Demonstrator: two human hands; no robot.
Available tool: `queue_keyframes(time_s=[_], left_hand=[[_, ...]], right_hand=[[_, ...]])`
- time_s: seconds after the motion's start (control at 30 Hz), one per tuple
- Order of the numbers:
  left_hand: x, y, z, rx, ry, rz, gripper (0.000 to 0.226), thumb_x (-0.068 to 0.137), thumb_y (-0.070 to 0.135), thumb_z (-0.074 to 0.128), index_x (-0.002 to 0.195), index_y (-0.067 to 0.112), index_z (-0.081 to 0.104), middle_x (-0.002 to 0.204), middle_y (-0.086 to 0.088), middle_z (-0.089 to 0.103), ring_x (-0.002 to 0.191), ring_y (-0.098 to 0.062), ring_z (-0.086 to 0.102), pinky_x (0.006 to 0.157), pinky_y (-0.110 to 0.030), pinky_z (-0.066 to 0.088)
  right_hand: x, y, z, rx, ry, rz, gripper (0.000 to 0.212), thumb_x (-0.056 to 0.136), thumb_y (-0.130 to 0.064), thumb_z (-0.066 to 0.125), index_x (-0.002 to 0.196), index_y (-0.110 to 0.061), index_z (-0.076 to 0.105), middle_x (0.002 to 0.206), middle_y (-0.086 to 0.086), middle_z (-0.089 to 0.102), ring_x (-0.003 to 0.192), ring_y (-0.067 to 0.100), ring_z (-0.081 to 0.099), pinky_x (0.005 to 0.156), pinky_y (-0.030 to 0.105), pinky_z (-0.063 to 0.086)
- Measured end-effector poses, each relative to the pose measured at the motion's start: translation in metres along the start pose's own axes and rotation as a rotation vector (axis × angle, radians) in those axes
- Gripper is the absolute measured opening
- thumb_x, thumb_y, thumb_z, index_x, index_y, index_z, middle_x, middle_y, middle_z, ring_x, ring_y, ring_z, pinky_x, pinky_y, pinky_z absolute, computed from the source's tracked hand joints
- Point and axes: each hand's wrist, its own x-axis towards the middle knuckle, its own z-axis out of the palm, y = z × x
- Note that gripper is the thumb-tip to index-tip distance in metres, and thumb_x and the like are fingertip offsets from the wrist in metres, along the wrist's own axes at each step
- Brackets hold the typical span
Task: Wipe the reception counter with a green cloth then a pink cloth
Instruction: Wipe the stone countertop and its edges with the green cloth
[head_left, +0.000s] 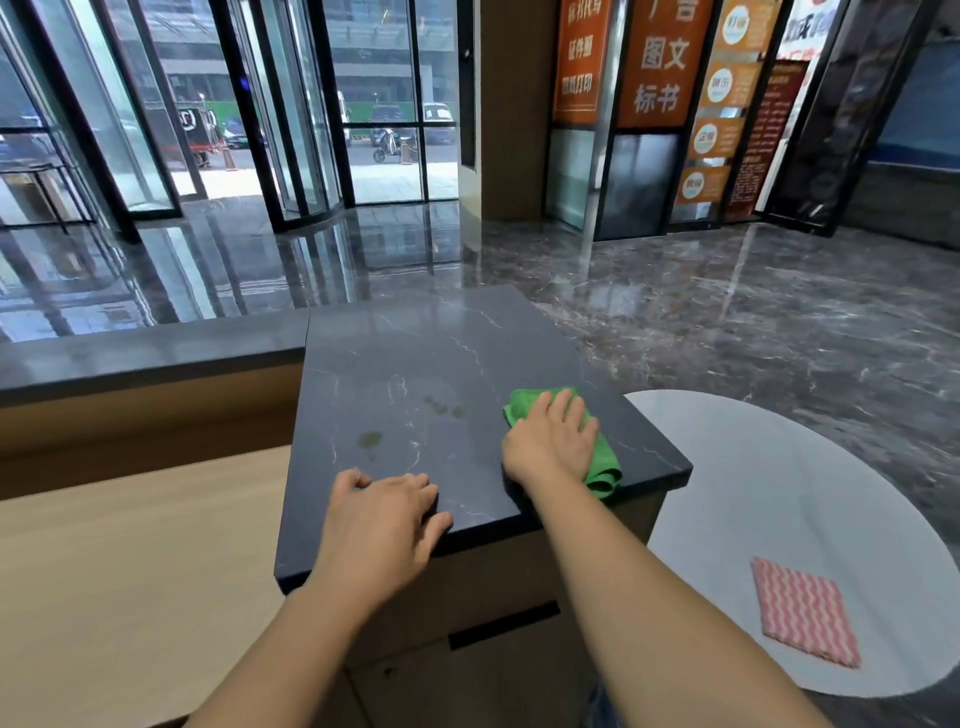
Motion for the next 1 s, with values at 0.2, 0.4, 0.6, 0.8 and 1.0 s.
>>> queue_keyframes(time_s=[0.2,0.4,0.6,0.8,1.0], left_hand=[[-0.003,0.01,0.009,-0.032,0.022,-0.095,0.032,0.098,0.047,0.033,0.098,0.028,0.059,0.102,0.008,0.063,0.104,-0.01,0.061,0.088,-0.031,0.032],[0.0,0.017,0.009,-0.046,-0.035,-0.169,0.033,0.1,0.044,0.033,0.105,0.022,0.057,0.118,0.004,0.06,0.112,-0.017,0.061,0.079,-0.032,0.046],[-0.002,0.017,0.014,-0.196,-0.056,-0.212,0.037,0.101,0.038,0.039,0.126,0.017,0.056,0.136,-0.001,0.054,0.126,-0.018,0.051,0.098,-0.037,0.047],[0.004,0.01,0.014,-0.237,-0.102,-0.181,0.037,0.101,0.035,0.042,0.132,0.019,0.055,0.153,0.003,0.036,0.142,-0.011,0.029,0.107,-0.032,0.037],[0.001,0.011,0.012,-0.242,-0.064,-0.18,0.04,0.101,0.036,0.042,0.135,0.019,0.053,0.151,0.004,0.039,0.141,-0.009,0.031,0.105,-0.031,0.039]], right_hand=[[-0.038,-0.037,0.008,0.023,-0.038,-0.216,0.062,0.102,-0.03,0.027,0.156,-0.009,0.006,0.164,0.012,-0.002,0.15,0.028,-0.003,0.119,0.047,0.0],[-0.027,0.005,0.0,0.027,-0.059,-0.35,0.058,0.104,-0.034,0.024,0.157,-0.015,0.009,0.164,0.006,0.0,0.151,0.021,0.0,0.121,0.043,0.003],[0.018,0.077,-0.014,-0.036,-0.023,-0.2,0.058,0.099,-0.032,0.027,0.154,-0.013,0.02,0.162,0.009,0.013,0.149,0.024,0.012,0.119,0.045,0.016],[0.03,0.088,-0.021,-0.033,-0.041,-0.088,0.058,0.1,-0.029,0.025,0.155,-0.013,0.015,0.163,0.009,0.009,0.149,0.024,0.008,0.119,0.045,0.014],[-0.021,0.036,-0.003,-0.027,0.05,0.003,0.064,0.096,-0.03,0.034,0.155,-0.01,0.017,0.161,0.012,0.014,0.148,0.029,0.01,0.117,0.047,0.012]])
